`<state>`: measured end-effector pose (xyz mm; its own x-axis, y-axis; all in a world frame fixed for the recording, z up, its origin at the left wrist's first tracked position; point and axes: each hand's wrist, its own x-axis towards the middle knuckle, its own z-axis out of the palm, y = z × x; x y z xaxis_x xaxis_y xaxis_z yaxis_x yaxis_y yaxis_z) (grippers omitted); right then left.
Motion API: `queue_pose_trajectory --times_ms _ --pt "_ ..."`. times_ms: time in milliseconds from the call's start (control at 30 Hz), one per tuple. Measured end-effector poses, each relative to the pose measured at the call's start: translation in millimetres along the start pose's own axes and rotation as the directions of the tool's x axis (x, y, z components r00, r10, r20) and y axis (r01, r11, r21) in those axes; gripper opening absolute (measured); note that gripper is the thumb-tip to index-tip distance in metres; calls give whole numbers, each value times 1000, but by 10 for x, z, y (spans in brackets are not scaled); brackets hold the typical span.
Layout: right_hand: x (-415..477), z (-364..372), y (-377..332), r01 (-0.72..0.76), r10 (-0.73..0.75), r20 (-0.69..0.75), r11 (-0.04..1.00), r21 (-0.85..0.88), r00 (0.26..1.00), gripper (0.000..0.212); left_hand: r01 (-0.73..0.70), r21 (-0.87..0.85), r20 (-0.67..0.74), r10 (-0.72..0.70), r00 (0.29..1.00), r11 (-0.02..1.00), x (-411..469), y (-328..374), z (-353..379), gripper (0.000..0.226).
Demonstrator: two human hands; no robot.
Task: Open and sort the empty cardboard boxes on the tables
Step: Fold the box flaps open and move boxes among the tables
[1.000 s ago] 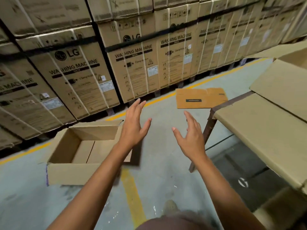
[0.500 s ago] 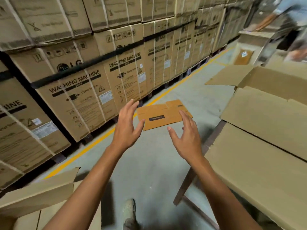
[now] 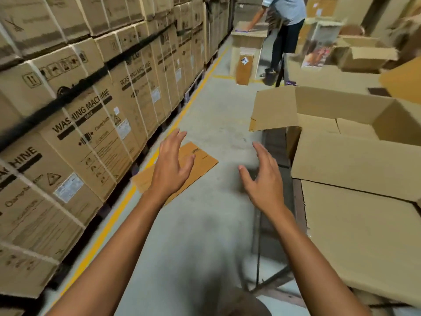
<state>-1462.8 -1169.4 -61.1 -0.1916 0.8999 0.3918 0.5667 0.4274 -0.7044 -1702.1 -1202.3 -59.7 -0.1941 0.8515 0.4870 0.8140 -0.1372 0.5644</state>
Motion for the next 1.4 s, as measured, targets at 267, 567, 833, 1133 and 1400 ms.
queue_pose_trajectory --times_ms 267,567,833,1133,1400 --pt "838 194 257 -97 84 -187 994 -59 979 62 -160 -91 86 167 982 983 1201 -243 538 60" --pt "2111 225 821 -189 168 -369 982 -21 914 67 -330 -136 187 352 917 934 2781 -221 1460 58" --pt "2873 -158 1345 -314 234 -532 947 -65 814 60 -450 -247 220 502 837 858 3916 155 2239 58" --pt "3110 -441 1926 -622 323 -714 757 -199 622 58 -537 -490 295 711 639 686 4798 660 3656 52" --pt "3245 -339 2043 -858 301 -910 503 -102 285 47 -441 -460 571 637 517 770 5690 827 4865 55"
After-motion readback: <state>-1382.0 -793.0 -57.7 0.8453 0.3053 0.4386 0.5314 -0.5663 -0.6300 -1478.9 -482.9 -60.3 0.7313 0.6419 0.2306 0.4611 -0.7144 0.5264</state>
